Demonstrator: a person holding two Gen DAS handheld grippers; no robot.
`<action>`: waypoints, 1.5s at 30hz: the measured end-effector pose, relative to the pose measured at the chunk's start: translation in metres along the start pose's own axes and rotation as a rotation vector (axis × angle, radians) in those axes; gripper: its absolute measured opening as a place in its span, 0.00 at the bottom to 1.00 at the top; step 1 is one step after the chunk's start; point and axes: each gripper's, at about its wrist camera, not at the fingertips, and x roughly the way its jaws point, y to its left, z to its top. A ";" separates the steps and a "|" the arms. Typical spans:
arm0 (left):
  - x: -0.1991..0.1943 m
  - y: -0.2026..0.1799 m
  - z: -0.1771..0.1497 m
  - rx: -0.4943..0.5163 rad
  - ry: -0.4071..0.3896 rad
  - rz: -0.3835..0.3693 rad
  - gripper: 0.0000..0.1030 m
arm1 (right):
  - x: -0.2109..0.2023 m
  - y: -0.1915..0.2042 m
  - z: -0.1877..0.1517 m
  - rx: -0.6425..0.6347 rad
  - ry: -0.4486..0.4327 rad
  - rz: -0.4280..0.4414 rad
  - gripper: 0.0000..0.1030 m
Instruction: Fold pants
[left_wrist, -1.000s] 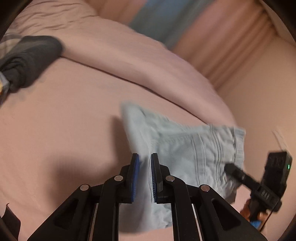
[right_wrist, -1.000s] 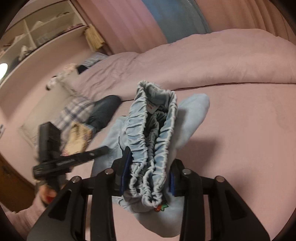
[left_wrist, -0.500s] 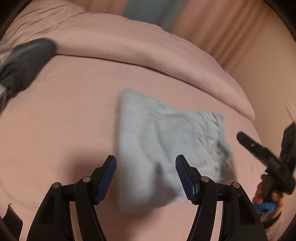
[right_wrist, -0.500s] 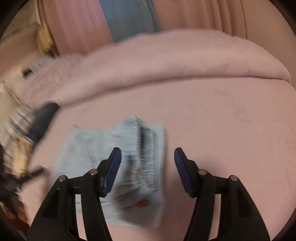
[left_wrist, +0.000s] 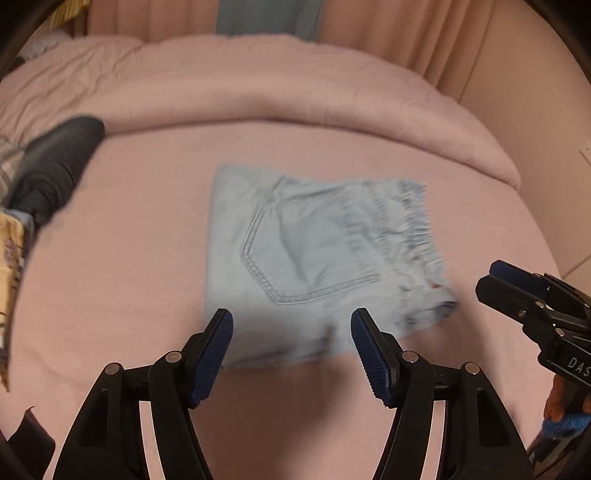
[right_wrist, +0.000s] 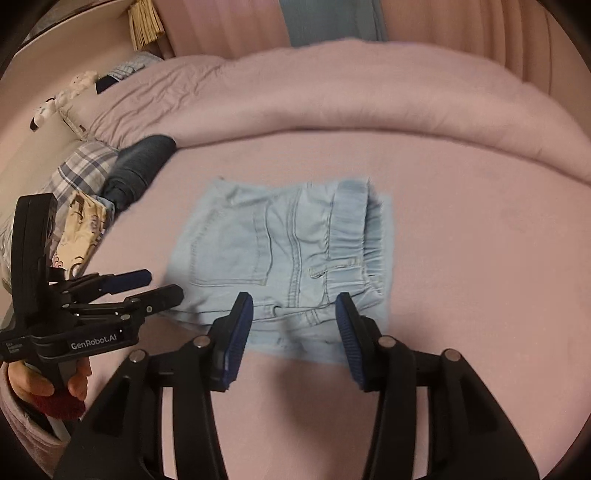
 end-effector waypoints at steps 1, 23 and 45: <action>-0.014 -0.005 -0.001 0.014 -0.018 0.013 0.65 | -0.009 0.002 -0.001 -0.004 -0.008 -0.004 0.50; -0.125 -0.054 -0.003 0.078 -0.139 0.126 0.67 | -0.112 0.045 -0.002 -0.049 -0.065 -0.055 0.54; -0.142 -0.047 0.004 0.049 -0.178 0.148 0.67 | -0.127 0.067 0.006 -0.102 -0.087 -0.055 0.54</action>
